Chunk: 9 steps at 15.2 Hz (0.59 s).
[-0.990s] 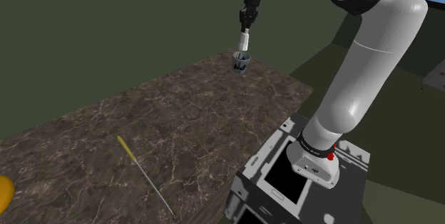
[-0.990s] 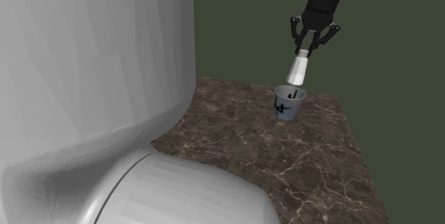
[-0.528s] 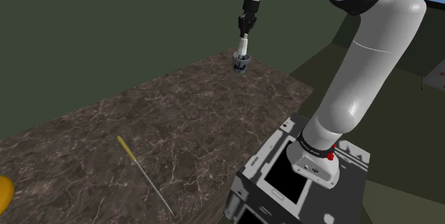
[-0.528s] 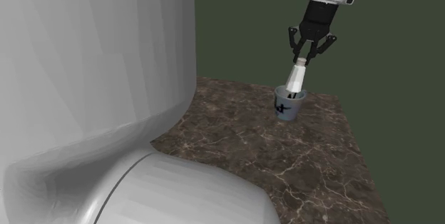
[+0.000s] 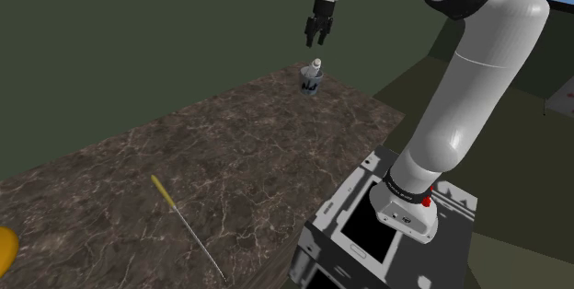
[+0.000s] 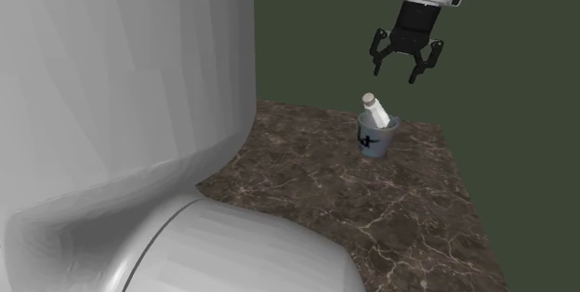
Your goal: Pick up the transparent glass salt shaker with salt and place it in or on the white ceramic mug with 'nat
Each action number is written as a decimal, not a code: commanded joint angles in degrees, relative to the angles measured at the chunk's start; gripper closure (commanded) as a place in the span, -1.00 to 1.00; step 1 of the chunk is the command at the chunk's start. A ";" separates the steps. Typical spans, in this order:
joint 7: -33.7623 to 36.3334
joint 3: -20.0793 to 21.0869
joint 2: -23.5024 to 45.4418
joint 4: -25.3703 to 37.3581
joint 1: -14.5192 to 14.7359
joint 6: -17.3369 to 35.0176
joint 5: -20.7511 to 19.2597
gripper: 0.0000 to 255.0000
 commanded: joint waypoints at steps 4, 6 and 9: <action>0.08 -0.12 -0.01 1.91 -0.15 -1.94 -0.09 -1.00; 0.16 -0.35 0.21 5.97 -0.50 -5.83 -0.14 -1.00; 0.16 -0.45 0.39 7.69 -0.66 -7.39 -0.12 -1.00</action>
